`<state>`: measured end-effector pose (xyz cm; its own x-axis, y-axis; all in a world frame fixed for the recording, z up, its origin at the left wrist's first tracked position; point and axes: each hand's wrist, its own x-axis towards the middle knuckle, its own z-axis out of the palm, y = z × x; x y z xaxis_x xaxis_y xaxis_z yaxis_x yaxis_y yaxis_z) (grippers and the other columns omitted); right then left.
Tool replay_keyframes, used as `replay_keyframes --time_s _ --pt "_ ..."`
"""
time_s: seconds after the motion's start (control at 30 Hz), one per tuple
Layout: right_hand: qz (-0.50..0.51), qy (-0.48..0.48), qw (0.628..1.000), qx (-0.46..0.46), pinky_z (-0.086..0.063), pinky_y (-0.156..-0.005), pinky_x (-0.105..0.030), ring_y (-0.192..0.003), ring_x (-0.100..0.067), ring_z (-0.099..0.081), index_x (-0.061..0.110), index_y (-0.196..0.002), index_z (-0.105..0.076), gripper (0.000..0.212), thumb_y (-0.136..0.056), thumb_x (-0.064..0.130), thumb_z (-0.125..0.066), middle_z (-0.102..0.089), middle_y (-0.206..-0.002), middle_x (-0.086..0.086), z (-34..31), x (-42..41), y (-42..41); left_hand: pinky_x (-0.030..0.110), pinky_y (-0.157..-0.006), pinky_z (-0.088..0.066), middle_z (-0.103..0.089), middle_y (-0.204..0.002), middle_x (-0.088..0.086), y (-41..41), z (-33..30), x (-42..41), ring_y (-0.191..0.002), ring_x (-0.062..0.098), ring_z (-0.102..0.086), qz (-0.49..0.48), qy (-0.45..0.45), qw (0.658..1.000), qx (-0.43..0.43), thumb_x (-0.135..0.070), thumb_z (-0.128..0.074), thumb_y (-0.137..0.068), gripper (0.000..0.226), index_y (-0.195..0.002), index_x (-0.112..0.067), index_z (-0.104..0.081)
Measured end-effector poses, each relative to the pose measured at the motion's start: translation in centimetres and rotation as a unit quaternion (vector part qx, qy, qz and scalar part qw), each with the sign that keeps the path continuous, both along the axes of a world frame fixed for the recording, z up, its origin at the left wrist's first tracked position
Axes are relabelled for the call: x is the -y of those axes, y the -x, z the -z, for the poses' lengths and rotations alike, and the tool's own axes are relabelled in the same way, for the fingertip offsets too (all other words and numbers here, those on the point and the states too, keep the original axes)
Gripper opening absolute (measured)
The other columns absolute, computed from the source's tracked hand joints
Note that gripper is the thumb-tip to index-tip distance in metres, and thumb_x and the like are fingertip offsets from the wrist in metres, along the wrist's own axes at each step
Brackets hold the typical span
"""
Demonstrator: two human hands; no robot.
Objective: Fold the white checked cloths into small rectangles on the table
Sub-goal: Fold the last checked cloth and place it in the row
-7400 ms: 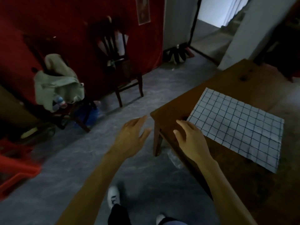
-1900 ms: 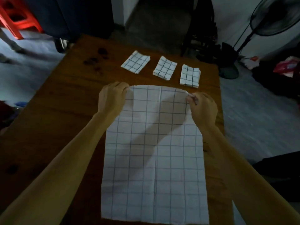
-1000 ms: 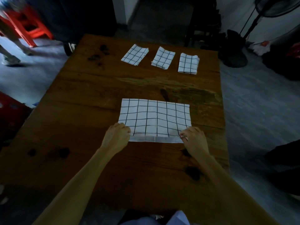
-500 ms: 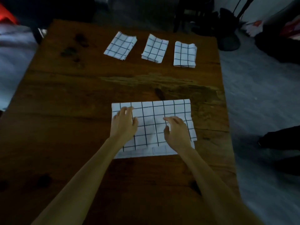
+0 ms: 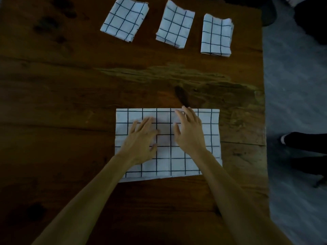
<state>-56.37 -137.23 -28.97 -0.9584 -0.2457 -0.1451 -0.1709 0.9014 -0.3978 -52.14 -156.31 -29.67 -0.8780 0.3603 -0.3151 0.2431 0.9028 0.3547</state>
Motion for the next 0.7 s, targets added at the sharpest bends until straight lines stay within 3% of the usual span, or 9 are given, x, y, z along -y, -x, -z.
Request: replay_keyframes --time_s 0.07,0.17,0.23,0.33,0.4,0.6,0.7 --pt "-0.021 -0.013 0.999 0.021 -0.016 -0.116 -0.043 -0.146 -0.028 -0.012 0.016 -0.146 -0.033 0.05 -0.1 0.031 -0.042 -0.023 -0.156 -0.012 0.3 0.2 0.1 0.043 -0.116 -0.005 -0.037 -0.145 0.009 0.3 -1.0 -0.3 -0.139 0.024 -0.024 -0.033 -0.026 0.998 -0.035 -0.032 -0.05 -0.09 0.037 -0.124 -0.019 -0.057" --pt "-0.047 -0.063 0.995 0.058 -0.005 -0.12 -0.045 -0.148 -0.028 0.003 0.018 -0.151 -0.017 0.058 -0.101 0.038 -0.037 -0.005 -0.16 -0.013 0.9 0.2 0.0 0.043 -0.11 -0.027 -0.05 -0.132 0.013 1.1 -1.6 -1.4 -0.125 0.027 -0.043 -0.111 -0.06 0.989 -0.082 -0.023 -0.054 -0.09 0.036 -0.124 -0.012 -0.056" --pt "-0.04 -0.073 0.994 0.074 0.004 -0.118 -0.043 -0.147 -0.028 0.009 0.019 -0.152 -0.012 0.06 -0.1 0.043 -0.034 0.003 -0.161 -0.012 1.3 -0.2 0.0 0.046 -0.11 -0.03 -0.04 -0.142 0.017 1.9 -1.4 -2.4 -0.132 0.031 -0.036 -0.153 -0.064 0.982 -0.09 -0.025 -0.053 -0.092 0.046 -0.136 -0.011 -0.044" --pt "-0.057 -0.068 0.994 0.057 0.006 -0.118 -0.042 -0.147 -0.026 0.01 0.019 -0.152 -0.011 0.062 -0.1 0.044 -0.034 0.003 -0.161 -0.01 1.8 -0.7 0.2 0.048 -0.117 -0.013 -0.006 -0.156 0.018 3.2 -0.4 -3.2 -0.144 0.032 -0.007 -0.194 -0.016 0.98 -0.037 -0.041 -0.041 -0.096 0.063 -0.149 -0.018 -0.016" --pt "-0.065 -0.055 0.995 0.056 0.005 -0.119 -0.042 -0.147 -0.025 0.011 0.018 -0.152 -0.011 0.063 -0.1 0.041 -0.038 0.001 -0.161 -0.01 2.2 -1.1 0.6 0.049 -0.117 -0.007 0.005 -0.156 0.018 3.3 0.4 -3.3 -0.144 0.033 0.003 -0.197 0.014 0.98 -0.019 -0.048 -0.034 -0.095 0.068 -0.15 -0.02 -0.005" --pt "-0.065 -0.048 0.996 0.036 0.005 -0.119 -0.039 -0.148 -0.024 0.005 0.017 -0.151 -0.019 0.06 -0.098 0.041 -0.032 -0.006 -0.16 -0.01 2.9 -1.9 1.1 0.047 -0.114 0.005 0.006 -0.157 0.018 1.4 2.1 -2.8 -0.144 0.03 0.009 -0.17 0.051 0.984 -0.024 -0.059 -0.023 -0.094 0.071 -0.15 -0.023 0.0" --pt "-0.062 -0.059 0.996 0.027 0.0 -0.119 -0.042 -0.148 -0.027 -0.002 0.015 -0.149 -0.025 0.058 -0.097 0.041 -0.027 -0.013 -0.159 -0.014 3.2 -2.0 0.5 0.049 -0.114 0.003 0.002 -0.157 0.018 0.9 2.4 -2.9 -0.144 0.03 0.006 -0.176 0.051 0.983 -0.025 -0.06 -0.026 -0.093 0.071 -0.15 -0.025 -0.003"
